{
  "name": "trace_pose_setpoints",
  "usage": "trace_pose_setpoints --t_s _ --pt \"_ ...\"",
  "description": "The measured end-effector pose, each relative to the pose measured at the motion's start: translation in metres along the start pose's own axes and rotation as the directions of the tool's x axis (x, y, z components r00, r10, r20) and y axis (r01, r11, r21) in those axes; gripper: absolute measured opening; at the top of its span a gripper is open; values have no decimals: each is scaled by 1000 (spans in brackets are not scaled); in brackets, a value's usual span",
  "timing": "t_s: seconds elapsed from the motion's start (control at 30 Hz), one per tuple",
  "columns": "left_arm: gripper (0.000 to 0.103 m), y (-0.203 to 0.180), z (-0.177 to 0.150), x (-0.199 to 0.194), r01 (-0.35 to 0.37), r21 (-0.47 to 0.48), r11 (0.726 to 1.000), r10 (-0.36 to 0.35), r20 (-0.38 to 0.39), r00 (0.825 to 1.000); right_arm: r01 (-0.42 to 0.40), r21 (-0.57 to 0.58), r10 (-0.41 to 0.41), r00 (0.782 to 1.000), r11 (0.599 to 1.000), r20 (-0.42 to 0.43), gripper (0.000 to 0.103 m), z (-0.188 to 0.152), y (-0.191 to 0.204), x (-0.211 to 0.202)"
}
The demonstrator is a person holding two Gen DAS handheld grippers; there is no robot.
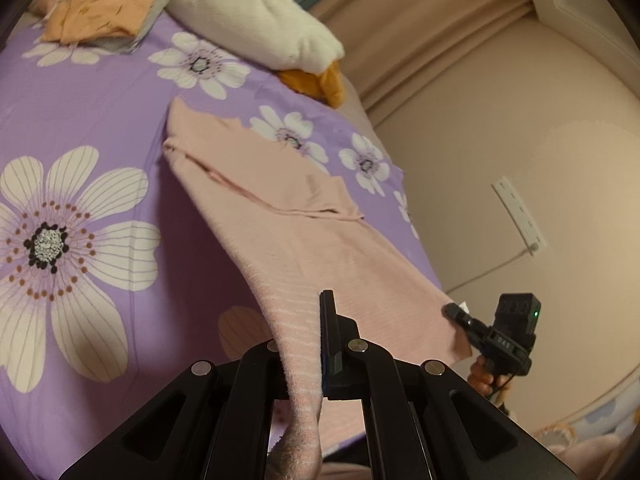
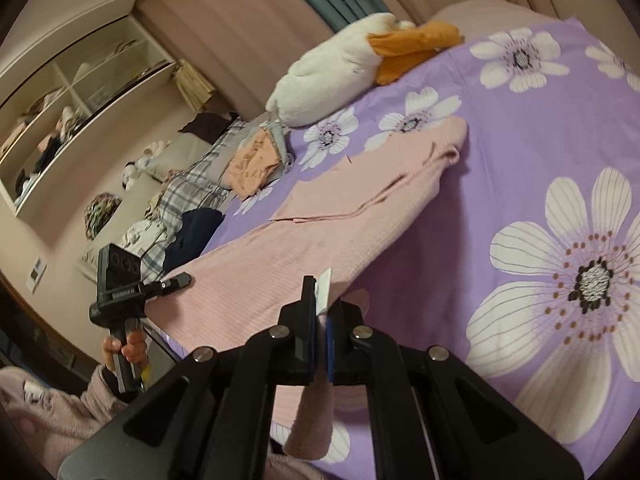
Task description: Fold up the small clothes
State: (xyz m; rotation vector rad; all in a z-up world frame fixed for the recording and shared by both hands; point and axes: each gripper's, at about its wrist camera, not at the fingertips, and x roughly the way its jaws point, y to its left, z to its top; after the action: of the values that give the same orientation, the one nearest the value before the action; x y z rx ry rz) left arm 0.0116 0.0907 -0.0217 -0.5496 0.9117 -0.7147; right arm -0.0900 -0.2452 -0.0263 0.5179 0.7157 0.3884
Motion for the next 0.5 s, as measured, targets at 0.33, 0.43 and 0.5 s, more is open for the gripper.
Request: trace_pose_setpoints --t_s 0.33,0.43,0.5 --pt "0 -4 -5 -20 4 -9 1000 -4 7 1000 -58 -65 60 998 996 27 5 4 17 -27" --pt "0 11 11 -12 -7 -56 998 8 18 1000 -66 -16 66 997 998 42 7 16 4 -16" --pt "0 20 25 -4 -49 -64 997 50 29 998 -56 21 55 997 998 44 7 30 -6 -5"
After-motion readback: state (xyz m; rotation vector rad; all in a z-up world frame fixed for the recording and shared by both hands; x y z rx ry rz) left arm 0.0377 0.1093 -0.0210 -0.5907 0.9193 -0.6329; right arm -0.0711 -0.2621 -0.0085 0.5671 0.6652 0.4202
